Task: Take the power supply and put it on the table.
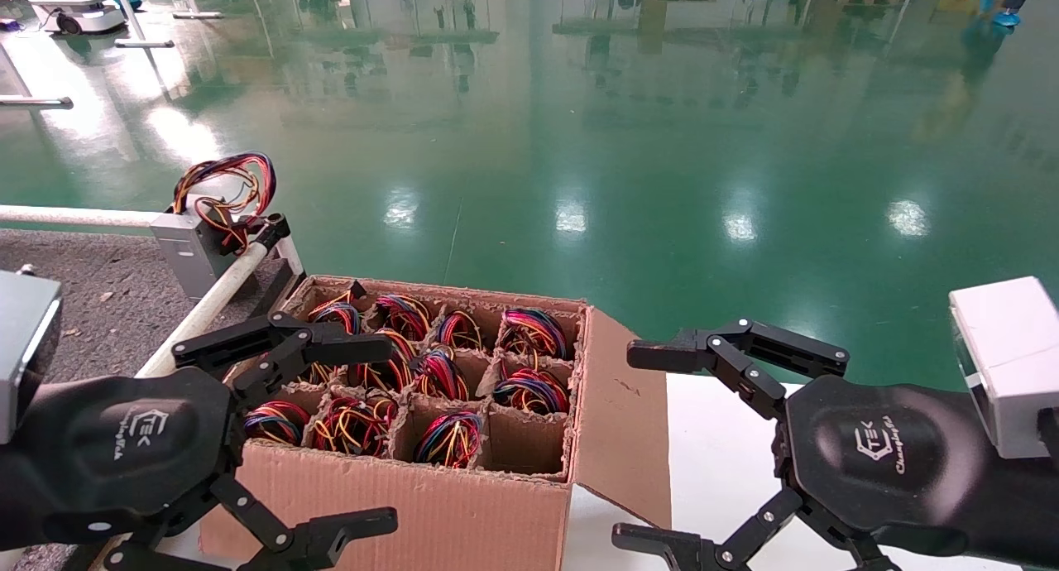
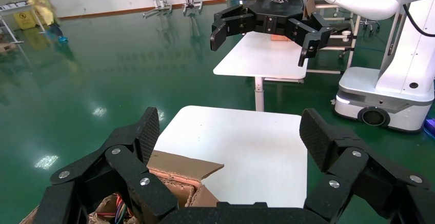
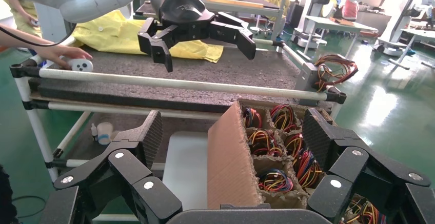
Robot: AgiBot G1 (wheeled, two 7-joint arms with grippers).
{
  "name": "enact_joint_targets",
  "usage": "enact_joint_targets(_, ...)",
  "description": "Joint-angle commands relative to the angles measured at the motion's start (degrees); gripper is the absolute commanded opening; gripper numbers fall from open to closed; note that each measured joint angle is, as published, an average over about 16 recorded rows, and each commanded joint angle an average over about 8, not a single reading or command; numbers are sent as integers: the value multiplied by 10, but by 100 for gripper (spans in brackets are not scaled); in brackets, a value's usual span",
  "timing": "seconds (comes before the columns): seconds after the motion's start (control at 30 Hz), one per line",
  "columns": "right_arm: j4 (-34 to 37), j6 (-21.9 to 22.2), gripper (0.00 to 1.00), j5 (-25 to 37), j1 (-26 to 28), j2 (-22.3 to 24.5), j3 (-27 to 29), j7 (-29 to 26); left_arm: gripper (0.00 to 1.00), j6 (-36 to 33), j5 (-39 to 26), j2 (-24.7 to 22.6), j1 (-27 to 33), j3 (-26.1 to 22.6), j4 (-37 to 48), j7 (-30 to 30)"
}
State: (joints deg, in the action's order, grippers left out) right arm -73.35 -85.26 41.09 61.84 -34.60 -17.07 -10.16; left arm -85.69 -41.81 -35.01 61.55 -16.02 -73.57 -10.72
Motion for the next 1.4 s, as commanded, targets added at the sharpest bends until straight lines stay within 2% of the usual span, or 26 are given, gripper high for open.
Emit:
enact_joint_targets(0.03,0,0,100,0,0,0,0,0,100,1,0,0,0,0,1,0)
enact_joint_targets(1.4,0,0,100,0,0,0,0,0,100,3,-1,-1,2,0,3,1)
